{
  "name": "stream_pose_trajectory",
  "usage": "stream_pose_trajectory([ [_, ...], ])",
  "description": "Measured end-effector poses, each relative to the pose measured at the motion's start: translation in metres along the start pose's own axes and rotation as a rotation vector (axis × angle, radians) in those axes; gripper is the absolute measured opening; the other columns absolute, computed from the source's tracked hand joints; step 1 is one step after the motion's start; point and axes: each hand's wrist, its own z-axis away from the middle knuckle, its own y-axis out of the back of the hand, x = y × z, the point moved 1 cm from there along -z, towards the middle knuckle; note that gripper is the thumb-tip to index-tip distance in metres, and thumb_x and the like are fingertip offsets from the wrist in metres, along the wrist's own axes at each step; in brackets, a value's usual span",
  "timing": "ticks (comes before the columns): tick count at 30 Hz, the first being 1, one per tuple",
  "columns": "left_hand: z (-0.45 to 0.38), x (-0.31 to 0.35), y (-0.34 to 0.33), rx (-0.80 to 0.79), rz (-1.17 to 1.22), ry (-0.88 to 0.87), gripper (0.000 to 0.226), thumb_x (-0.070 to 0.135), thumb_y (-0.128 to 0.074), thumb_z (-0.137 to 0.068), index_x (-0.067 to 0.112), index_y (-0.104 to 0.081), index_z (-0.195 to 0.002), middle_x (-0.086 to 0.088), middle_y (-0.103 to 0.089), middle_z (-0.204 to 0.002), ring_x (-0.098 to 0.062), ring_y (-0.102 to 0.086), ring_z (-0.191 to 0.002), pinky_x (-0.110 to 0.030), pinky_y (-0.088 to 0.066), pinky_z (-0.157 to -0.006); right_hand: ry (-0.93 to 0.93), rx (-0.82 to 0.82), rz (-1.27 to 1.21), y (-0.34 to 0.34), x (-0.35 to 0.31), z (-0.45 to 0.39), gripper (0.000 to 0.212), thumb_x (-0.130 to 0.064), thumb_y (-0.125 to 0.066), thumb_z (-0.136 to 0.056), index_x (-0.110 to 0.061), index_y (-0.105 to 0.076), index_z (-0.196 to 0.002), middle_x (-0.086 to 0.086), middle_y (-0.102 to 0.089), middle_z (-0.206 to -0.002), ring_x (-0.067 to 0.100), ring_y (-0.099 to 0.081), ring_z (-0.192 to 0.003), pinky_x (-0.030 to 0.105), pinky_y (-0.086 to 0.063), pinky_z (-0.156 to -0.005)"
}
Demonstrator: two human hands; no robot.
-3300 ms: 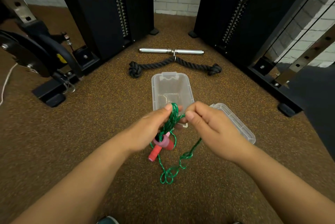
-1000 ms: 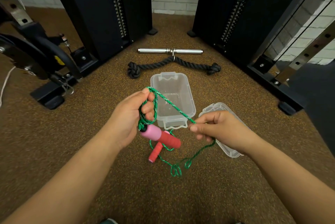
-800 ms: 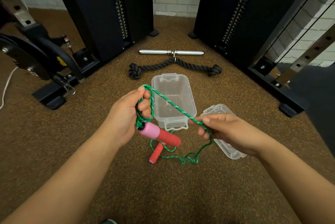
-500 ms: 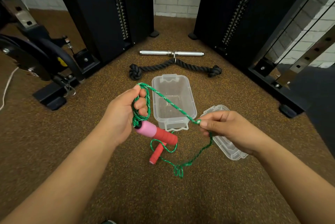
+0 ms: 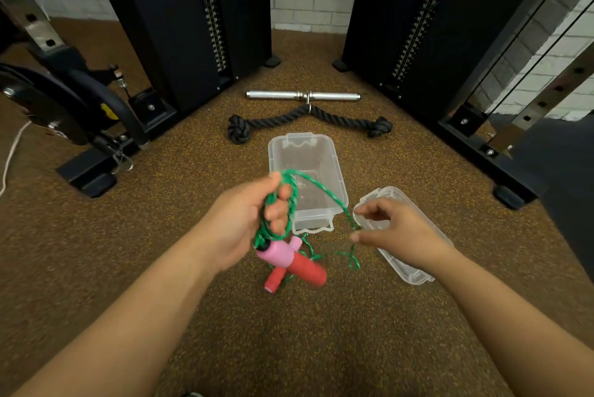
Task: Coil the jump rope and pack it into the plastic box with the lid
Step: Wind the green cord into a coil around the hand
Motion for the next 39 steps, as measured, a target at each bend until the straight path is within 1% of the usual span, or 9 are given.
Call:
stream_pose_trajectory([
  [4, 0.001, -0.021, -0.018, -0.121, -0.152, 0.087, 0.029, 0.038, -0.047, -0.089, 0.014, -0.053, -0.074, 0.005, -0.039, -0.049, -0.011, -0.036, -0.046, -0.019, -0.036, -0.047, 0.174, -0.308, -0.235, -0.013, -0.019, 0.008, 0.053, -0.017, -0.069, -0.083, -0.028, -0.050, -0.131, -0.006, -0.053, -0.134, 0.006, -0.045, -0.128, 0.023, -0.036, -0.106],
  [7, 0.001, -0.023, -0.022, -0.107, -0.166, 0.084, 0.031, 0.037, -0.044, -0.091, 0.014, -0.053, -0.073, 0.005, -0.038, -0.048, -0.011, -0.037, -0.046, -0.021, -0.034, -0.048, 0.259, -0.438, -0.324, -0.018, -0.032, 0.015, 0.026, -0.010, -0.054, -0.091, -0.009, -0.060, -0.116, -0.003, -0.065, -0.110, 0.004, -0.057, -0.104, 0.019, -0.043, -0.094],
  [13, 0.003, -0.015, -0.019, -0.101, -0.087, 0.078, 0.030, 0.041, -0.048, -0.081, 0.014, -0.052, -0.070, 0.005, -0.037, -0.046, -0.012, -0.035, -0.045, -0.020, -0.036, -0.046, 0.170, -0.160, -0.467, 0.002, -0.024, 0.007, 0.022, -0.027, -0.050, -0.091, -0.012, -0.066, -0.088, 0.005, -0.062, -0.069, 0.019, -0.064, -0.075, 0.031, -0.049, -0.084],
  [17, 0.004, -0.017, -0.024, -0.161, -0.058, -0.013, 0.033, 0.034, -0.044, -0.084, 0.008, -0.065, -0.081, -0.002, -0.052, -0.051, -0.017, -0.050, -0.049, -0.023, -0.045, -0.052, 0.195, -0.098, -0.137, -0.019, -0.017, 0.007, 0.023, -0.022, -0.041, -0.099, -0.022, -0.062, -0.089, 0.009, -0.054, -0.066, 0.019, -0.055, -0.059, 0.038, -0.048, -0.063],
  [24, 0.004, -0.018, -0.023, -0.124, -0.128, -0.128, 0.039, 0.016, -0.028, -0.099, 0.009, -0.053, -0.128, -0.015, -0.068, -0.117, -0.022, -0.066, -0.105, -0.026, -0.053, -0.089, 0.555, -0.081, 0.459, -0.042, -0.026, 0.026, 0.033, -0.046, -0.026, -0.095, -0.023, -0.050, -0.094, 0.004, -0.063, -0.089, 0.028, -0.060, -0.084, 0.037, -0.044, -0.070],
  [30, 0.007, -0.018, -0.022, -0.059, -0.613, -0.159, 0.040, 0.034, -0.027, -0.099, 0.028, -0.048, -0.133, 0.019, -0.065, -0.113, 0.019, -0.060, -0.088, -0.001, -0.041, -0.064, 0.649, -0.161, 0.337, -0.034, -0.037, 0.029, 0.019, -0.046, -0.036, -0.094, -0.038, -0.039, -0.077, -0.015, -0.047, -0.067, 0.008, -0.050, -0.067, 0.037, -0.046, -0.064],
  [32, 0.006, -0.022, -0.015, -0.027, -0.705, -0.159, 0.041, 0.042, -0.029, -0.098, 0.030, -0.055, -0.127, 0.019, -0.066, -0.094, 0.012, -0.061, -0.082, -0.007, -0.043, -0.073, 0.619, -0.161, 0.156, -0.029, -0.041, 0.029, 0.023, -0.044, -0.041, -0.092, -0.029, -0.051, -0.079, -0.010, -0.057, -0.070, 0.009, -0.055, -0.067, 0.036, -0.048, -0.064],
  [36, 0.004, -0.025, -0.009, -0.139, -0.792, 0.005, 0.040, 0.059, -0.032, -0.092, 0.036, -0.063, -0.105, -0.007, -0.069, -0.073, -0.030, -0.058, -0.072, -0.048, -0.048, -0.075, 0.497, -0.131, -0.183, -0.013, -0.045, 0.026, 0.024, -0.036, -0.049, -0.090, -0.019, -0.064, -0.083, -0.005, -0.064, -0.070, 0.014, -0.057, -0.065, 0.031, -0.046, -0.060],
  [39, 0.005, -0.021, -0.018, -0.247, -0.691, 0.068, 0.035, 0.040, -0.040, -0.097, 0.018, -0.063, -0.111, -0.002, -0.075, -0.088, -0.031, -0.064, -0.085, -0.041, -0.049, -0.091, 0.446, -0.065, -0.222, -0.006, -0.040, 0.020, 0.026, -0.045, -0.049, -0.087, -0.025, -0.063, -0.079, -0.010, -0.049, -0.059, 0.008, -0.044, -0.057, 0.026, -0.036, -0.055],
])
